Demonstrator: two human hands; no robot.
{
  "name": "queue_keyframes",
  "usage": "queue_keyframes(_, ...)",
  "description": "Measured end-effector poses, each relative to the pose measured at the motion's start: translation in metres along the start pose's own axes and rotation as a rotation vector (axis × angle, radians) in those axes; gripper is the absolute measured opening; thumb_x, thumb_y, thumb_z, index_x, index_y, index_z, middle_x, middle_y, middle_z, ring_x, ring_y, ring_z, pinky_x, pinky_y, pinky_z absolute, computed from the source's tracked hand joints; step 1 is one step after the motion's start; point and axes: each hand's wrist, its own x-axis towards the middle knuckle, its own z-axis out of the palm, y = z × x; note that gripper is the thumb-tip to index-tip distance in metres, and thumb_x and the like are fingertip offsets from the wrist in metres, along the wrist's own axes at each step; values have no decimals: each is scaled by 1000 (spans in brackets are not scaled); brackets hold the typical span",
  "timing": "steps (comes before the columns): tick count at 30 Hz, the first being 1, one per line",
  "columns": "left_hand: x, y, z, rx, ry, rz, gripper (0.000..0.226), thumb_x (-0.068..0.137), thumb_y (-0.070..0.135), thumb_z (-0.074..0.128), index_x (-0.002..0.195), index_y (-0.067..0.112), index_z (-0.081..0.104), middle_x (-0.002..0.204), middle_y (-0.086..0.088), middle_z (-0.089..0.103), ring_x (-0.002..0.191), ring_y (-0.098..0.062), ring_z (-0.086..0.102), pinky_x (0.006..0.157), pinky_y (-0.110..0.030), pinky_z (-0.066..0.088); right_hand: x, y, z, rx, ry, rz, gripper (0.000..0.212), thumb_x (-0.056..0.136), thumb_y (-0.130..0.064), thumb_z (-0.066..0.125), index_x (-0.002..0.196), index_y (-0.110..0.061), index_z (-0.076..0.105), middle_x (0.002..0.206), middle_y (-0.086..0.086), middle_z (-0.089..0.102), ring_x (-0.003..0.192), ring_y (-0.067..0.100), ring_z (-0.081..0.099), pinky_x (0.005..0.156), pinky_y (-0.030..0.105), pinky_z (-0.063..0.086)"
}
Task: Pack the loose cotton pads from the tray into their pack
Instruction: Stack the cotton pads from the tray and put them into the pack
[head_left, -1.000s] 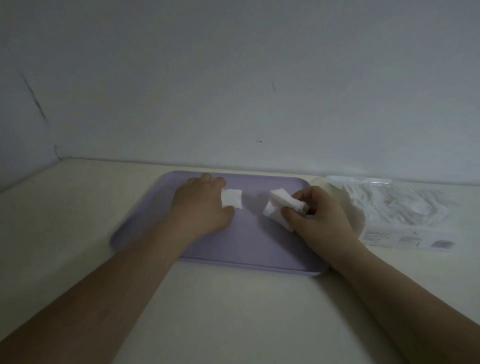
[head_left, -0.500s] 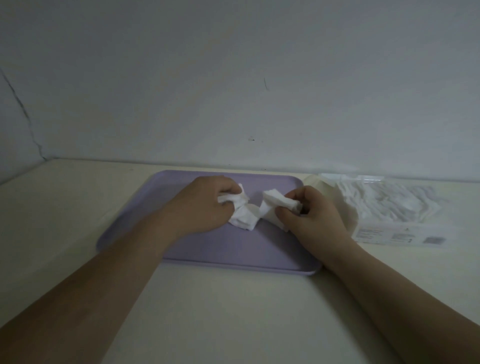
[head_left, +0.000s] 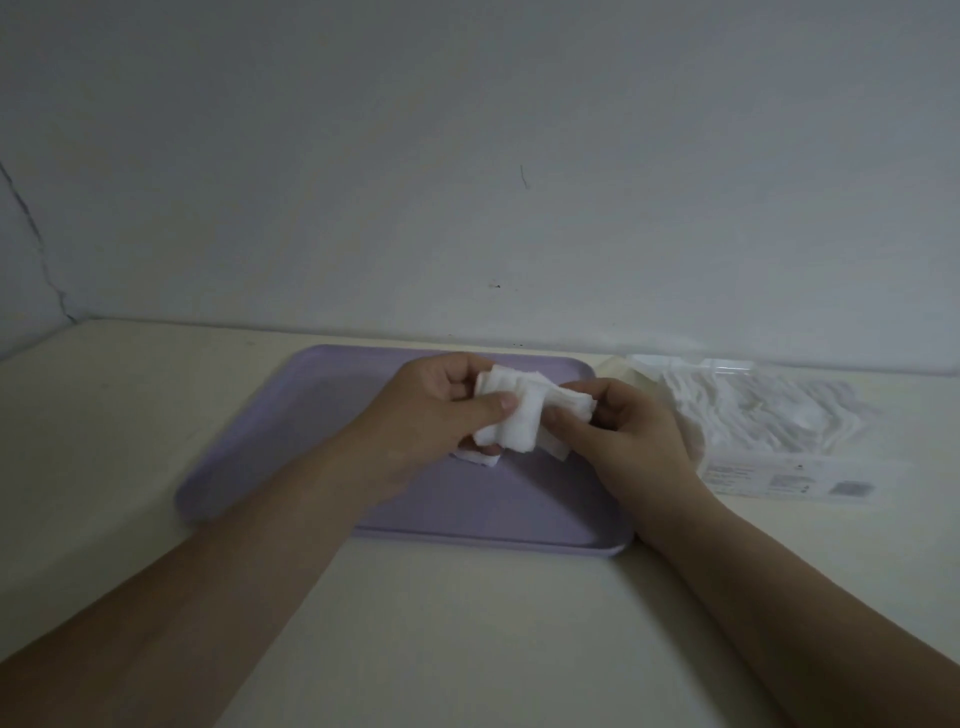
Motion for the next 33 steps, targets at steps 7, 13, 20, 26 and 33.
queue_keyframes(7, 0, -5, 4, 88, -24, 20, 14, 93, 3, 70, 97, 16, 75, 106, -20, 76, 83, -23, 70, 73, -39, 62, 2, 4, 0, 58, -52, 16, 12, 86, -9, 80, 98, -11, 78, 91, 9, 80, 79, 13, 72, 74, 27, 58)
queue_keyframes(13, 0, -4, -1, 133, -106, 63, 48, 83, 0, 79, 124, 22, 69, 106, -15, 74, 88, -22, 69, 80, -49, 62, 2, 5, -2, 19, -41, 48, 16, 85, -9, 81, 101, -12, 77, 92, 7, 81, 83, 18, 75, 80, 36, 61)
queue_keyframes(20, -4, -4, 3, 215, -36, 61, 44, 78, 3, 86, 113, 23, 67, 93, -5, 81, 83, -19, 72, 86, -55, 59, 1, 3, -4, -35, -106, 42, 19, 90, -8, 76, 108, -15, 78, 94, -1, 81, 85, 10, 75, 78, 26, 60)
queue_keyframes(26, -4, -5, 7, 305, -53, 149, 60, 75, 11, 90, 124, 29, 62, 83, 6, 70, 75, -25, 67, 73, -28, 55, 1, 2, -5, -9, -172, 44, 22, 92, 0, 70, 106, -14, 78, 96, 3, 81, 90, 15, 76, 82, 30, 58)
queue_keyframes(33, 1, -13, 8, 314, 41, 182, 60, 71, 18, 94, 122, 23, 64, 89, -12, 70, 70, -11, 63, 62, -26, 54, 0, -8, -10, 179, -396, 95, 35, 86, -10, 79, 119, -4, 71, 118, 16, 75, 115, 28, 70, 101, 38, 54)
